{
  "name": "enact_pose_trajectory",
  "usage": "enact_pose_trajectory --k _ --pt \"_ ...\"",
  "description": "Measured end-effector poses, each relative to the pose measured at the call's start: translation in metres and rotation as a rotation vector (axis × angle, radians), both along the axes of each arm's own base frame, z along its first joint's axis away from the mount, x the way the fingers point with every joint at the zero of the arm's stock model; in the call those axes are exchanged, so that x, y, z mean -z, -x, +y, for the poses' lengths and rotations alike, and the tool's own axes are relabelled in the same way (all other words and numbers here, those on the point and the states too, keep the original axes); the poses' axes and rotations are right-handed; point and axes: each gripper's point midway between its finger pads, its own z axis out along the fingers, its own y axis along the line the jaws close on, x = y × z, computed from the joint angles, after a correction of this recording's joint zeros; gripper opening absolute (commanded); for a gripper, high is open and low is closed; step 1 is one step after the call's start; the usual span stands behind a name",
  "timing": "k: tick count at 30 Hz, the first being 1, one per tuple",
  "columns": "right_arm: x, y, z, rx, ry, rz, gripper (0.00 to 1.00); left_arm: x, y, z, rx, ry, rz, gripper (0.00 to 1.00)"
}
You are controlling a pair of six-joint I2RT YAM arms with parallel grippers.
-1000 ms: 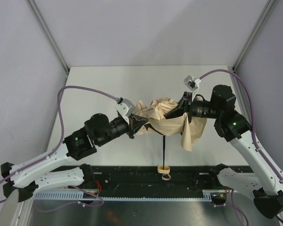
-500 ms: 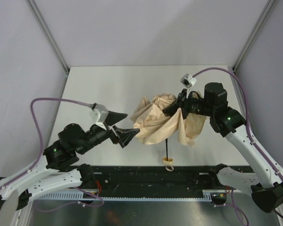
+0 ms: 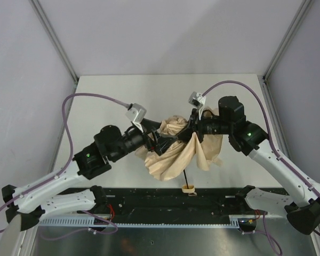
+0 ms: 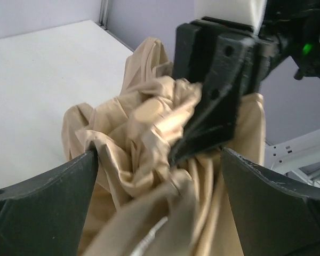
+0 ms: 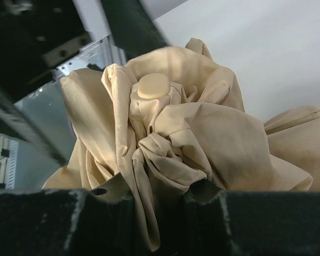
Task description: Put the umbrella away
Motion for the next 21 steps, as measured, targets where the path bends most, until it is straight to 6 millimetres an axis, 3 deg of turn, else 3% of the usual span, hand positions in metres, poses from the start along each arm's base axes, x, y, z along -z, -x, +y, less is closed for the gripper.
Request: enact_pose_trajectory --k 5,10,18,19,21 --pt "-0.006 0.023 0.011 -0.114 -0.03 -0.009 0.0 -0.002 -0.015 -0.01 0.018 0.061 0.028 0.97" --pt "-0.008 0.045 0.019 -0.217 -0.041 -0.019 0.0 -0.008 -0.014 -0.011 0.062 0.157 0.033 0.78" --pt "-0.006 0.05 0.024 -0.245 -0.04 -0.02 0.0 -0.012 0.0 -0.031 0.203 0.197 0.044 0.59" --pt "-0.006 0.05 0.023 -0.244 -0.04 -0.019 0.0 -0.012 0.001 -0.032 0.214 0.2 0.046 0.53" --pt "-0.008 0.05 0.024 -0.243 -0.045 -0.019 0.0 -0.014 0.003 -0.034 0.231 0.206 0.043 0.27"
